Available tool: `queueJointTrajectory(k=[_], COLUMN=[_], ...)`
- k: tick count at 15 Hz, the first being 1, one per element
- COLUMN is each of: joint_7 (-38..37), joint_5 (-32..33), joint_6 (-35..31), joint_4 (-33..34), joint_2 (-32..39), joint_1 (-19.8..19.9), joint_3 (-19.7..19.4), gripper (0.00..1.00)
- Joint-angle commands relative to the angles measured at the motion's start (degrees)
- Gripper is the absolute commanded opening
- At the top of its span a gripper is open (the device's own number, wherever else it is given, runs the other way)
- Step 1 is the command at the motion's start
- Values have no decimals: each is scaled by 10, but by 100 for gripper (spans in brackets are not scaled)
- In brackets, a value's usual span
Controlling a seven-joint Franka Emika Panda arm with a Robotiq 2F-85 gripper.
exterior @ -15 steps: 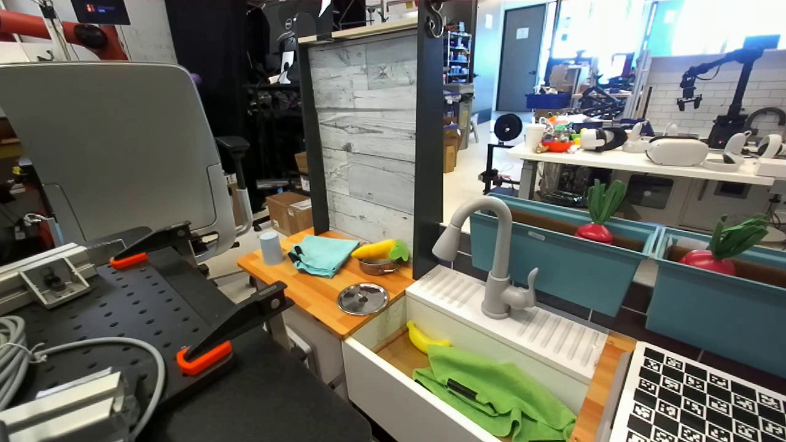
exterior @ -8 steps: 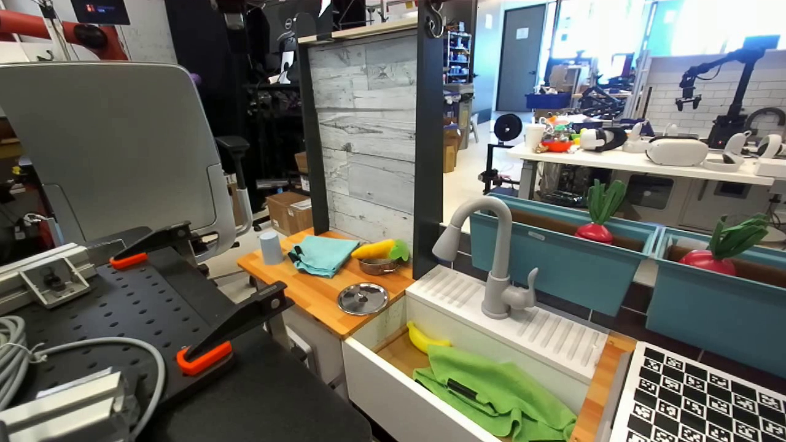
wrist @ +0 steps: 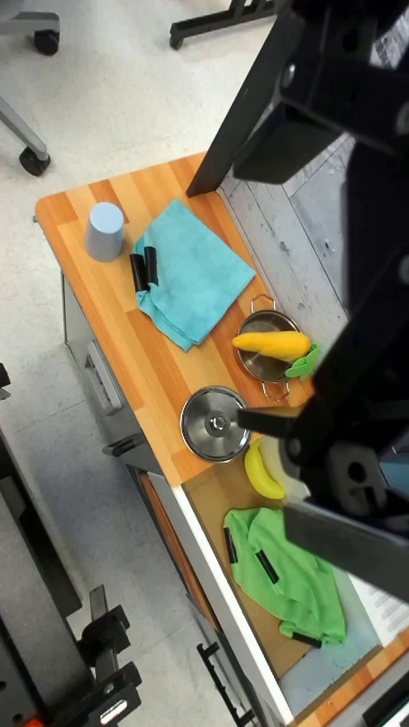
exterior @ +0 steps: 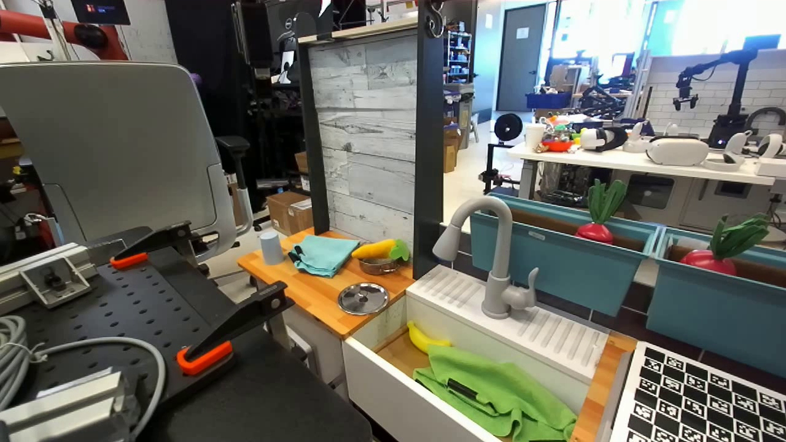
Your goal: Slide the blue cloth forward
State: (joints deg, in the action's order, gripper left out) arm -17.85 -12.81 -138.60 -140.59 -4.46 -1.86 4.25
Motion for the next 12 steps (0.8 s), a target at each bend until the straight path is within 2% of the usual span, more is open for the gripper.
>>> queueJointTrajectory(k=[1,4,5,12], joint_7=[0,0,-21,-88], joint_5=[1,1,13,57], joint_6=[1,1,-11,-80], joint_4=[0,-1,-3,7], joint_2=[-3,-6,-2,80], joint_1=[-3,-3,-2,-16], joint_3=[-3,-3,0,12], gripper=[100,100,100,100])
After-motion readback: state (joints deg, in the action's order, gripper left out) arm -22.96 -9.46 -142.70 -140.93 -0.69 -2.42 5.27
